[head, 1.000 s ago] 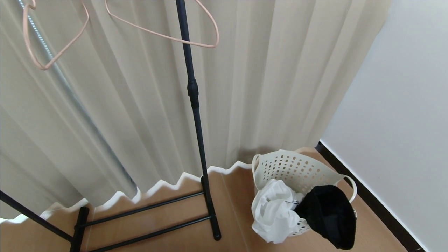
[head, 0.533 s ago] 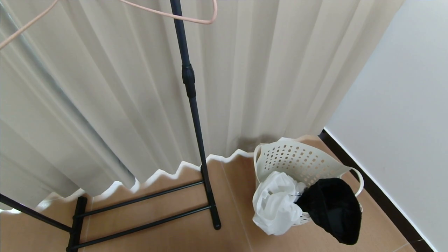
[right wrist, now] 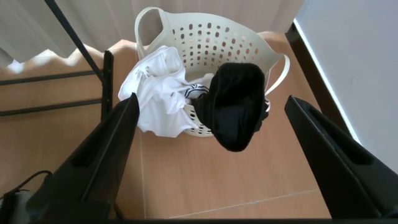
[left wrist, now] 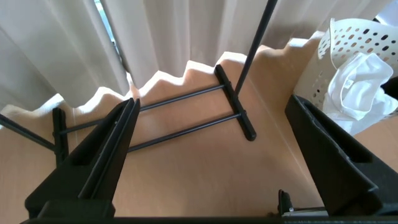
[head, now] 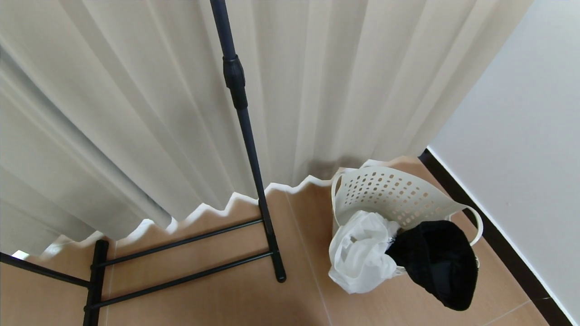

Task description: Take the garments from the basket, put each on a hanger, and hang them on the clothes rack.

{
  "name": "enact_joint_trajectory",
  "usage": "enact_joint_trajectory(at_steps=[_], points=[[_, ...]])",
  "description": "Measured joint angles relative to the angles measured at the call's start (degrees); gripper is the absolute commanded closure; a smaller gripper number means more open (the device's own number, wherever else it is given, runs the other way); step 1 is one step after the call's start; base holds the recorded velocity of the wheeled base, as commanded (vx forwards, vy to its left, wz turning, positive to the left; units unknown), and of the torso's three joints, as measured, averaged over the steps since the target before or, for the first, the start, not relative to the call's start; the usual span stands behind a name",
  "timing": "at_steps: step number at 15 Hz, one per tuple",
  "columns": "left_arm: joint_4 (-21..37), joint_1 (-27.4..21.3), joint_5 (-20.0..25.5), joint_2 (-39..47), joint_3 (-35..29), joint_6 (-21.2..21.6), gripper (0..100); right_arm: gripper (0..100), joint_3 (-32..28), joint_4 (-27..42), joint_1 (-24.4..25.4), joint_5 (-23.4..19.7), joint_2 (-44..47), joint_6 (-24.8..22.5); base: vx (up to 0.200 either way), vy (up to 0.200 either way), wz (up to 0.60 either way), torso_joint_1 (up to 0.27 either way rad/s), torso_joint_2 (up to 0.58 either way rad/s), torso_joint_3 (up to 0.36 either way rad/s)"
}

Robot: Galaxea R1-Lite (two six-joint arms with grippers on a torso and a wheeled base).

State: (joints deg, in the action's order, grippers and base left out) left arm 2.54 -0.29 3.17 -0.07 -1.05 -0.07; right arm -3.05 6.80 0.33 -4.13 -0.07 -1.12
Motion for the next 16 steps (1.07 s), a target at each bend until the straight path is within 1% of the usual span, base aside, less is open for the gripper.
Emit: enact_joint_trajectory(at_steps=[16], points=[[0.0, -0.1, 0.0, 0.0, 0.0, -0.1, 0, 0, 0.0, 0.0, 0.0, -0.1, 0.0, -0.1, 0.000, 0.000, 0.00, 0.000, 0.00, -0.191]])
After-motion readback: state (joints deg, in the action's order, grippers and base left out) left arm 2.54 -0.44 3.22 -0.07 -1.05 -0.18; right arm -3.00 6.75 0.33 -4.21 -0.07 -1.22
